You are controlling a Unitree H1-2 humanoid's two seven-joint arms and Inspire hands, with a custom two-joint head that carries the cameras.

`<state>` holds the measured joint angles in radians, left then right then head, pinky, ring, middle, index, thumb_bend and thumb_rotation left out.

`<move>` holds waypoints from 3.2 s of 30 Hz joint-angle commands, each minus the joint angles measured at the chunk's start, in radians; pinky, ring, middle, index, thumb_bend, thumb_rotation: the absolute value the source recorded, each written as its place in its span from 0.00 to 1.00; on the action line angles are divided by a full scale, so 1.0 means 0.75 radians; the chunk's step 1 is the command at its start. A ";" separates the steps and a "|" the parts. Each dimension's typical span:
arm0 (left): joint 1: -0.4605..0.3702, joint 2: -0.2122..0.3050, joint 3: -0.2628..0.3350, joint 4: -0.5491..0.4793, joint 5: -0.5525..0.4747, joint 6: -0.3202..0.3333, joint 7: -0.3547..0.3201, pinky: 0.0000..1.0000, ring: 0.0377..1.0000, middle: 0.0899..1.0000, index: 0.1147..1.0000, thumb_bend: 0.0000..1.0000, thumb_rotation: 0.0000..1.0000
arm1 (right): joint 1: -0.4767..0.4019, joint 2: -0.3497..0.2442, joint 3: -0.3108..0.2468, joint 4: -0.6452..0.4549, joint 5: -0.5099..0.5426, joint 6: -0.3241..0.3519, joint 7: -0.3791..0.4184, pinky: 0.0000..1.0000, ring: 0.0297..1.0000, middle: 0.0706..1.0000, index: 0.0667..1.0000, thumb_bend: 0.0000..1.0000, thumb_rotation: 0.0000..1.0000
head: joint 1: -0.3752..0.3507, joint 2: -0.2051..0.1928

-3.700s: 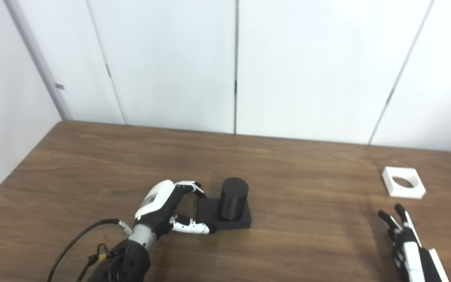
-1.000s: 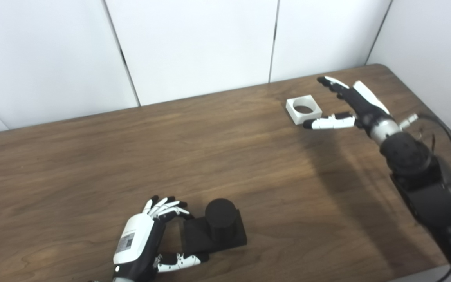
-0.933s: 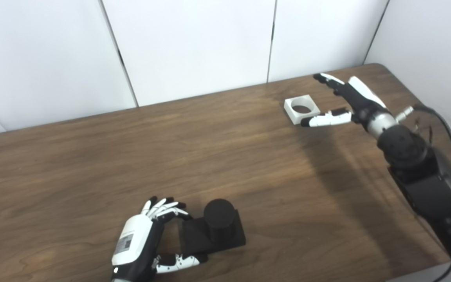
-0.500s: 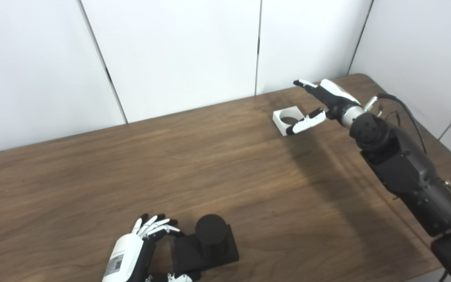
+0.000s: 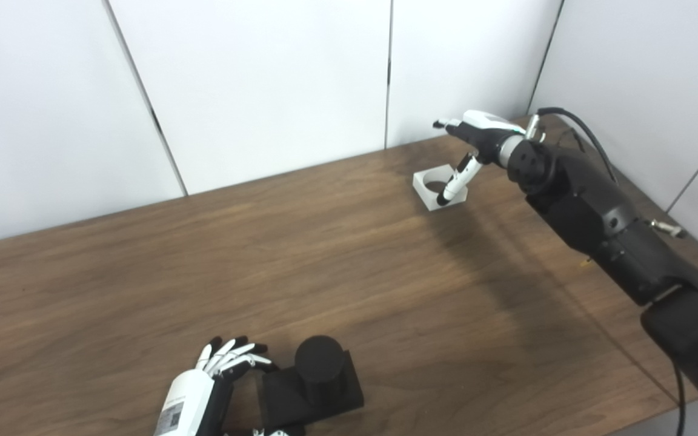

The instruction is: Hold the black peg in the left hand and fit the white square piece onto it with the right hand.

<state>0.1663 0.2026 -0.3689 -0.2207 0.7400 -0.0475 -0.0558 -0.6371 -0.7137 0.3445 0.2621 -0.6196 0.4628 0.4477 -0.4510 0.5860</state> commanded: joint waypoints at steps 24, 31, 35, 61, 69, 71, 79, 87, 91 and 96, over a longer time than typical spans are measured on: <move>0.048 0.008 0.003 -0.023 0.047 0.078 -0.056 1.00 0.89 0.78 0.42 0.51 0.04 | -0.155 -0.014 0.148 0.070 -0.279 -0.058 0.161 1.00 1.00 1.00 0.89 1.00 0.24 | 0.027 0.023; 0.050 0.001 -0.002 -0.043 0.062 0.096 -0.064 1.00 0.88 0.78 0.42 0.51 0.04 | -0.149 0.006 0.144 0.095 -0.274 -0.094 0.124 1.00 1.00 0.99 0.90 1.00 0.25 | 0.032 0.028; 0.050 -0.003 -0.003 -0.048 0.070 0.098 -0.063 1.00 0.88 0.78 0.42 0.51 0.04 | -0.142 0.014 0.140 0.103 -0.268 -0.114 0.103 1.00 1.00 0.99 0.89 1.00 0.25 | 0.036 0.030; 0.058 -0.020 -0.008 -0.106 0.089 0.137 -0.107 1.00 0.88 0.78 0.42 0.51 0.04 | -0.114 0.041 0.156 0.132 -0.300 -0.157 0.066 1.00 1.00 0.95 0.79 0.88 0.24 | 0.059 0.055; 0.057 -0.022 -0.007 -0.112 0.093 0.142 -0.111 1.00 0.88 0.78 0.42 0.51 0.04 | -0.111 0.038 0.140 0.130 -0.306 -0.176 0.052 1.00 1.00 0.92 0.70 0.83 0.21 | 0.063 0.060; 0.058 -0.024 -0.005 -0.114 0.092 0.146 -0.117 1.00 0.88 0.78 0.42 0.51 0.04 | -0.109 0.040 0.136 0.135 -0.302 -0.183 0.042 1.00 0.99 0.91 0.62 0.80 0.17 | 0.063 0.060; 0.059 -0.024 -0.003 -0.111 0.093 0.133 -0.108 1.00 0.88 0.78 0.42 0.51 0.04 | -0.088 0.046 0.104 0.145 -0.278 -0.253 -0.032 0.95 0.94 0.83 0.45 0.52 0.13 | 0.066 0.063; 0.055 -0.029 -0.002 -0.106 0.097 0.137 -0.108 1.00 0.88 0.77 0.42 0.51 0.04 | -0.066 0.056 0.074 0.144 -0.281 -0.273 -0.049 0.91 0.92 0.80 0.45 0.52 0.13 | 0.068 0.063; 0.054 -0.031 -0.002 -0.099 0.096 0.131 -0.102 1.00 0.88 0.78 0.42 0.51 0.04 | -0.053 0.051 0.069 0.142 -0.283 -0.289 -0.068 0.90 0.91 0.80 0.45 0.52 0.13 | 0.075 0.064; 0.050 -0.038 -0.007 -0.097 0.107 0.138 -0.105 1.00 0.88 0.78 0.42 0.51 0.04 | -0.033 0.026 0.061 0.092 -0.279 -0.335 -0.078 0.91 0.89 0.78 0.45 0.52 0.13 | 0.097 0.069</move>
<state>0.1949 0.1705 -0.3685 -0.3037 0.8006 0.0342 -0.1185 -0.6419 -0.6671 0.4061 0.3674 -0.8283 0.2306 0.4093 -0.3850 0.6351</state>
